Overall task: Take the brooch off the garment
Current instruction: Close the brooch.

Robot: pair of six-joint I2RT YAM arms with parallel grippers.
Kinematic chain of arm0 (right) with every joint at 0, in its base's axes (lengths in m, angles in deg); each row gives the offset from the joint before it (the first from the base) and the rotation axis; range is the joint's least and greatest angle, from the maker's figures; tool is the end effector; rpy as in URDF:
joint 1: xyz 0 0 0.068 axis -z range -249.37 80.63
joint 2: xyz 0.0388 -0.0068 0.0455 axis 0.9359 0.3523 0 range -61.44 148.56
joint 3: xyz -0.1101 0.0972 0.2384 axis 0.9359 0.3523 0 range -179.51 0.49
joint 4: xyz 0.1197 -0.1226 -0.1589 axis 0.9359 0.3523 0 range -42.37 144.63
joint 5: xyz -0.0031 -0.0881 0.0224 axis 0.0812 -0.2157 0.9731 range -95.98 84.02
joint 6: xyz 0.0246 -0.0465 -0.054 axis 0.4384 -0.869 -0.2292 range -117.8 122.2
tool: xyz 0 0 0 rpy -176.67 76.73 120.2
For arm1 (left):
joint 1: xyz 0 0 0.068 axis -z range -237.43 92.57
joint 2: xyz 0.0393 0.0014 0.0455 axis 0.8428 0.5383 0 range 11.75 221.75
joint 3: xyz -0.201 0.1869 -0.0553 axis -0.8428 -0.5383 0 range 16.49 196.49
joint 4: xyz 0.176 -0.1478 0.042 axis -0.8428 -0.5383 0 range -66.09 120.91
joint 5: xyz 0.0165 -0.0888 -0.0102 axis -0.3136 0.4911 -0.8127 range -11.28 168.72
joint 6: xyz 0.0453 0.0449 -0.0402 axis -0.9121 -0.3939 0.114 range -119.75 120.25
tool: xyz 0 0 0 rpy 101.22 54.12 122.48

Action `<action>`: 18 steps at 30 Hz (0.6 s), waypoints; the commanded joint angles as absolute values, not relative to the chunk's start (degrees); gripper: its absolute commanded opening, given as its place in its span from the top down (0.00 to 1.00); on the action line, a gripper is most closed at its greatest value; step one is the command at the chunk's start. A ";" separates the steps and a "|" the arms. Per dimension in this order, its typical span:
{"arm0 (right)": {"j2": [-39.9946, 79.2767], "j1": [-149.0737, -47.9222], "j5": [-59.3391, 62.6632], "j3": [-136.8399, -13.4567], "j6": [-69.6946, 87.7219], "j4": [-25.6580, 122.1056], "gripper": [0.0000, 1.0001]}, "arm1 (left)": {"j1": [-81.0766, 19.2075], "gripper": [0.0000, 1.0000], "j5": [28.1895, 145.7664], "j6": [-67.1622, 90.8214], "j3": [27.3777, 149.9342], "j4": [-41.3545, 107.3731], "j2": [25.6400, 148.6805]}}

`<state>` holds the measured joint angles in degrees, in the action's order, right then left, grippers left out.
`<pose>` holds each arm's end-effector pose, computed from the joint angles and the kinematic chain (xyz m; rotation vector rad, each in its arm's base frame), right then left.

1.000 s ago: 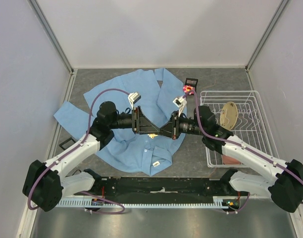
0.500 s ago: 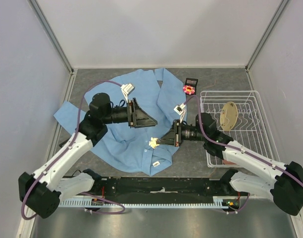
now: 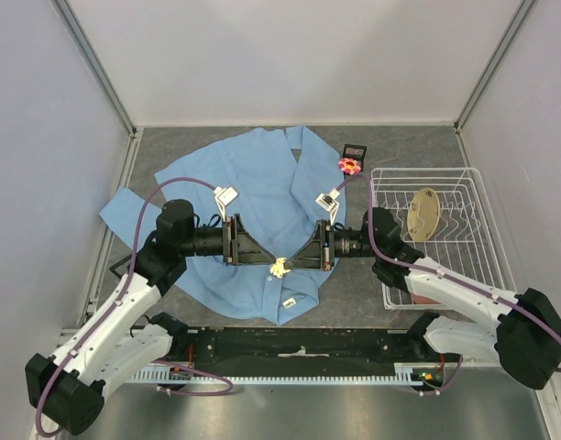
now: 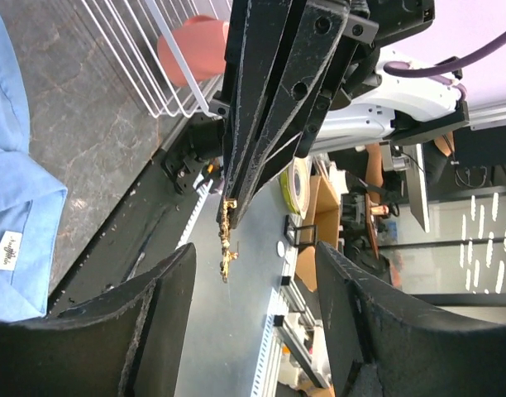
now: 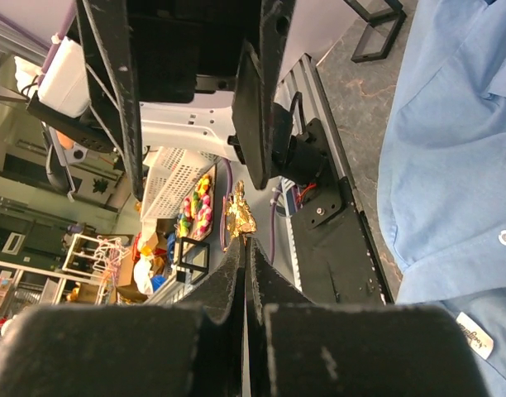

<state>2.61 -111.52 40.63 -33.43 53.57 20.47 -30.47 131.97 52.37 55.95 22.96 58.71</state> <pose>0.1432 0.1919 0.2954 -0.6015 1.8924 1.8138 0.1228 -0.1197 0.3134 0.3092 2.1166 -1.7413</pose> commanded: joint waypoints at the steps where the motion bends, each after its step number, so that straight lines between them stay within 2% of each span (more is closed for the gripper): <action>1: 3.77 -111.29 42.36 -35.90 56.24 13.27 1.00 | -30.72 0.34 137.51 54.66 55.34 27.74 60.27; 5: 4.65 -111.29 42.19 -35.73 57.31 11.51 1.00 | -30.63 0.40 138.65 55.70 53.84 29.76 60.09; 8: 5.53 -111.29 41.92 -35.38 58.18 10.19 1.00 | -30.72 0.57 139.36 56.15 53.31 30.73 59.66; 11: 6.50 -111.29 41.75 -34.85 59.23 8.70 1.00 | -30.72 0.65 140.32 56.67 52.70 33.27 59.30; 18: 7.12 -111.12 41.48 -34.23 59.68 7.73 1.00 | -30.72 0.68 141.12 57.55 51.73 35.65 59.13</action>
